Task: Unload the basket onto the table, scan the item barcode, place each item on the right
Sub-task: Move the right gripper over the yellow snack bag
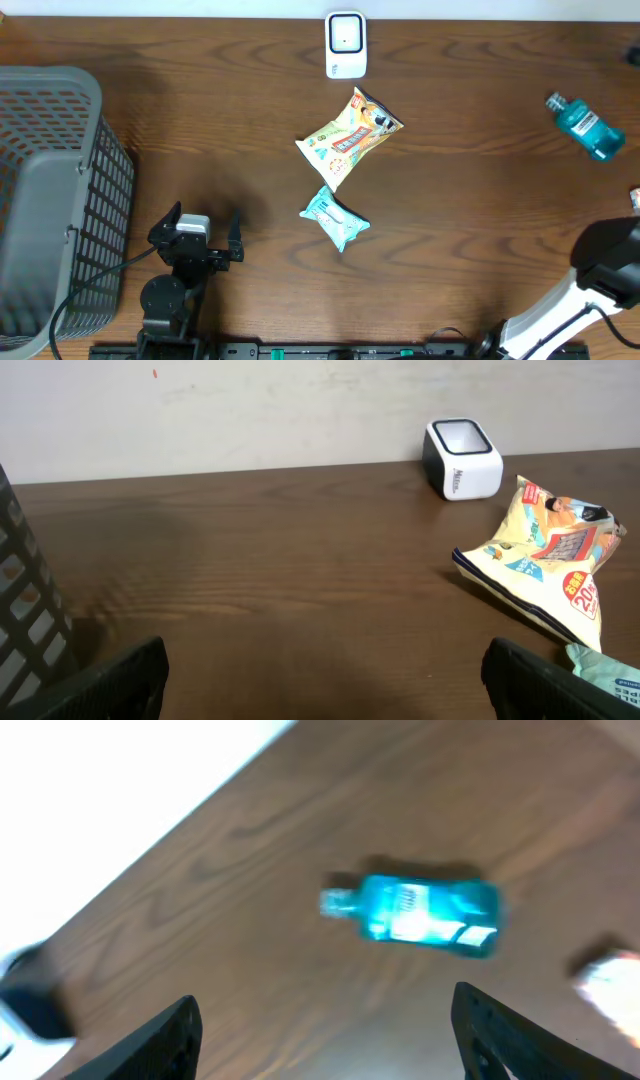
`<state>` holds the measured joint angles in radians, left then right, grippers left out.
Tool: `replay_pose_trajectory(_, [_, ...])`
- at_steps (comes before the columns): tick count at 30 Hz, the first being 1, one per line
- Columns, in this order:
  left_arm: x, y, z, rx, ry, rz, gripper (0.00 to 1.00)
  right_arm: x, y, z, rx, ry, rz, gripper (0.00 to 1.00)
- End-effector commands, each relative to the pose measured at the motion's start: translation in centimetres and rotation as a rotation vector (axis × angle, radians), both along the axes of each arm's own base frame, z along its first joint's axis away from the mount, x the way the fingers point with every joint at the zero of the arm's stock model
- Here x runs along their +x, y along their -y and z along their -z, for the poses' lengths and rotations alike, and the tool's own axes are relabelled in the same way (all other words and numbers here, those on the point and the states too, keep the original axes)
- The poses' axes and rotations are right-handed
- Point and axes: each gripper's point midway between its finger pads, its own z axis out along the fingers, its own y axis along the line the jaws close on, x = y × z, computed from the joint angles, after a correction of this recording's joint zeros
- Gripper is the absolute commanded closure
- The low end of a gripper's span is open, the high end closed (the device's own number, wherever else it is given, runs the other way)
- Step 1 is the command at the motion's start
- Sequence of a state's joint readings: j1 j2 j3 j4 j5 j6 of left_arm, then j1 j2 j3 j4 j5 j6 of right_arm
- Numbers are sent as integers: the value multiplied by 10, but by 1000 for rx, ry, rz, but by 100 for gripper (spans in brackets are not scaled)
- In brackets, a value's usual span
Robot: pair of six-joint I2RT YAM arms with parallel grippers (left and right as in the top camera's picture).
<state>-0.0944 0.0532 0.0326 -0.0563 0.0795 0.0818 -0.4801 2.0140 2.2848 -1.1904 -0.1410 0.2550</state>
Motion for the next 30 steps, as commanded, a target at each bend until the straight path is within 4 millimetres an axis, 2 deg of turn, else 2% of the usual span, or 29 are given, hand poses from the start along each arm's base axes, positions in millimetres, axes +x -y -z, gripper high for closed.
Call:
replay_pose_trajectory(1, [-2,2,15,0,-46,11,0,17,-76,-8,38,3,-149,20])
replay_pose_trajectory(5, [-2,2,15,0,-46,11,0,29,-169,8,41,-64,-360,1])
replay_pose_trajectory(8, [-2,2,15,0,-46,11,0,34,-237,23,29,-100,-521,1])
replay_pose_trajectory(10, [-2,2,15,0,-46,11,0,32,-273,36,37,-135,-590,1])
replay_pose_trajectory(13, [-2,2,15,0,-46,11,0,24,-318,63,99,-223,-597,1])
replay_pose_trajectory(20, [-2,2,15,0,-46,11,0,11,-400,134,179,-394,-573,1])
replay_pose_trajectory(24, [-2,2,15,0,-46,11,0,13,-429,165,191,-424,-576,1])
replay_pose_trajectory(27, [-2,2,15,0,-46,11,0,19,-443,177,190,-406,-598,1])
replay_pose_trajectory(30, [-2,2,15,0,-46,11,0,19,-453,177,233,-400,-534,1])
